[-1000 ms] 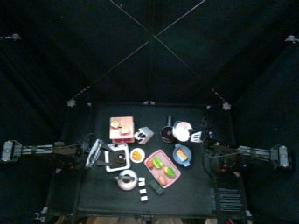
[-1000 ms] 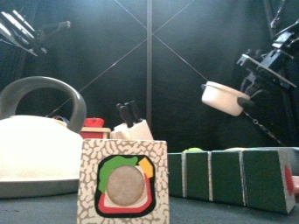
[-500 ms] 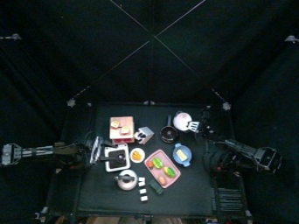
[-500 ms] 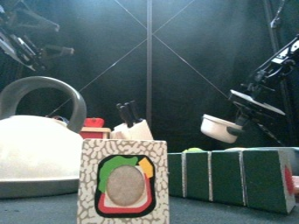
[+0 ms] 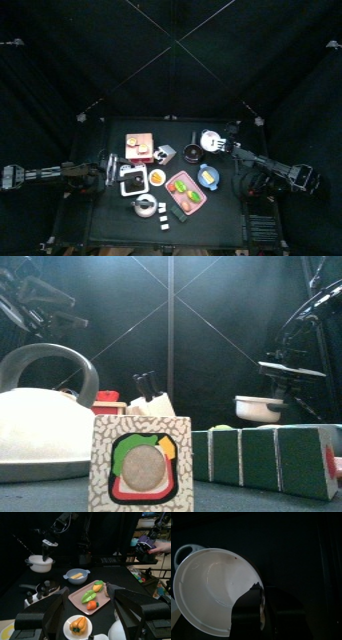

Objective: Place pot in top right corner

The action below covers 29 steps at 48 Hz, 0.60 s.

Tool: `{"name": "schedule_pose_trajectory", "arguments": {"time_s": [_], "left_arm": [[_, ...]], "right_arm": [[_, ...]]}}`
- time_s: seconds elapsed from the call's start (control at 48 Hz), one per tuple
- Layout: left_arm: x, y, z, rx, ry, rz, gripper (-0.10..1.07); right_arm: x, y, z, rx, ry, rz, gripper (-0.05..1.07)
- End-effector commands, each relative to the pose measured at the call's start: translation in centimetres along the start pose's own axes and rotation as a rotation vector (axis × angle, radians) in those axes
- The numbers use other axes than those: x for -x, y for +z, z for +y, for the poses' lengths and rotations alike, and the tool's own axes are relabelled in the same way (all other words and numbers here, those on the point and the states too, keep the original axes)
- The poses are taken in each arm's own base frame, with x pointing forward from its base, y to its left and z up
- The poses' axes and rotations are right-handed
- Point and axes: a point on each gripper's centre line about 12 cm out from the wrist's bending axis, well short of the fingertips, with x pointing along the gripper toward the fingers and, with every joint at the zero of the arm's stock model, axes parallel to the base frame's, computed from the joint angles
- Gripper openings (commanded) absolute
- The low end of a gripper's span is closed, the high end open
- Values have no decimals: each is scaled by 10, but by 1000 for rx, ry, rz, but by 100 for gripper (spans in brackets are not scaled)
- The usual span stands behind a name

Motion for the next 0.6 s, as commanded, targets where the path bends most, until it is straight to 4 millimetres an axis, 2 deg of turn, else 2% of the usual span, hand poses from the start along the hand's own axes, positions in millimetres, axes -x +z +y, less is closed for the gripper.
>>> {"name": "schedule_pose_trajectory", "arguments": {"time_s": [0.0, 0.208, 0.583], "left_arm": [[-4, 14, 2, -9, 3, -34, 96], [-5, 18, -2, 2, -21, -52, 96], [-3, 9, -5, 74, -21, -46, 96]], "right_arm": [[-5, 5, -6, -4, -15, -16, 35], [-26, 2, -15, 21, -15, -11, 38], [-55, -2, -3, 67, 10, 30, 55]]}}
